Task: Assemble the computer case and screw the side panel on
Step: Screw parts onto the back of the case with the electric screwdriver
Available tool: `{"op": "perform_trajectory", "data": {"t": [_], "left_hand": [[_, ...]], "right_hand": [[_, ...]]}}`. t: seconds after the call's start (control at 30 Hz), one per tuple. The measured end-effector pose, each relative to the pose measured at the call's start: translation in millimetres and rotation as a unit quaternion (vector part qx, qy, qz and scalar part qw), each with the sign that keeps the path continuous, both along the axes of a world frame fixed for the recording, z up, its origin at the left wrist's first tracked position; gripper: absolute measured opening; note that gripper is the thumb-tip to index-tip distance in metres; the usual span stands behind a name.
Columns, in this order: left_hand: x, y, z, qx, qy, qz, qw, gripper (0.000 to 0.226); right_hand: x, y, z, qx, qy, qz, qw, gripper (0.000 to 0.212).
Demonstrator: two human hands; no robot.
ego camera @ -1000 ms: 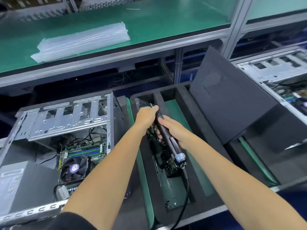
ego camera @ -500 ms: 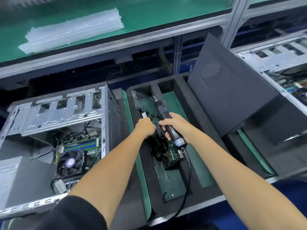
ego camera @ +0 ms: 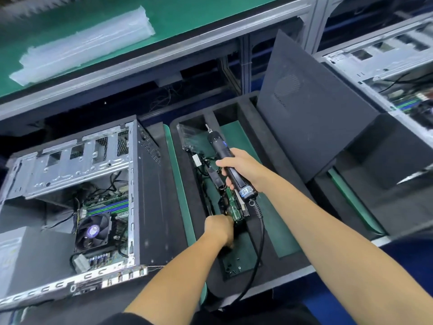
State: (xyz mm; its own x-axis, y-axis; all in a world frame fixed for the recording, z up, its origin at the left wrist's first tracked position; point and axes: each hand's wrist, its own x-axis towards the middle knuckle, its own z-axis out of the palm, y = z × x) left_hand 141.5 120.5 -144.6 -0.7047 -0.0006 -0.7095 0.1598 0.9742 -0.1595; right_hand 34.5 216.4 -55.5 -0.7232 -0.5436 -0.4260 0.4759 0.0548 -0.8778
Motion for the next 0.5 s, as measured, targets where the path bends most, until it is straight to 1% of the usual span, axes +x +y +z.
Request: {"op": "perform_trajectory", "data": {"t": [0.03,0.07,0.13,0.23,0.33,0.5], "left_hand": [[1.9,2.1,-2.8,-0.007,0.008,0.008,1.0,0.054],[3.6,4.6,-6.8,-0.015,0.021,0.012,1.0,0.052],[8.3,9.6,-11.8,-0.031,0.05,0.023,0.998,0.042],[13.4,12.3,-16.6,-0.048,0.079,0.038,0.995,0.038],[16.1,12.5,-20.0,-0.056,0.11,0.036,0.992,0.024],[15.6,11.3,-22.1,-0.035,0.131,0.034,0.99,0.029]], "right_hand": [[0.1,1.5,0.5,0.001,0.0,0.0,1.0,0.018],[0.1,2.9,1.0,0.002,0.0,0.001,1.0,0.018],[1.1,5.3,1.9,0.005,0.002,0.003,1.0,0.018],[2.4,8.0,2.1,0.003,0.004,0.004,1.0,0.018],[4.2,10.7,2.5,0.007,0.006,0.005,1.0,0.018],[7.0,15.9,2.1,0.012,0.006,0.001,1.0,0.02]]}}
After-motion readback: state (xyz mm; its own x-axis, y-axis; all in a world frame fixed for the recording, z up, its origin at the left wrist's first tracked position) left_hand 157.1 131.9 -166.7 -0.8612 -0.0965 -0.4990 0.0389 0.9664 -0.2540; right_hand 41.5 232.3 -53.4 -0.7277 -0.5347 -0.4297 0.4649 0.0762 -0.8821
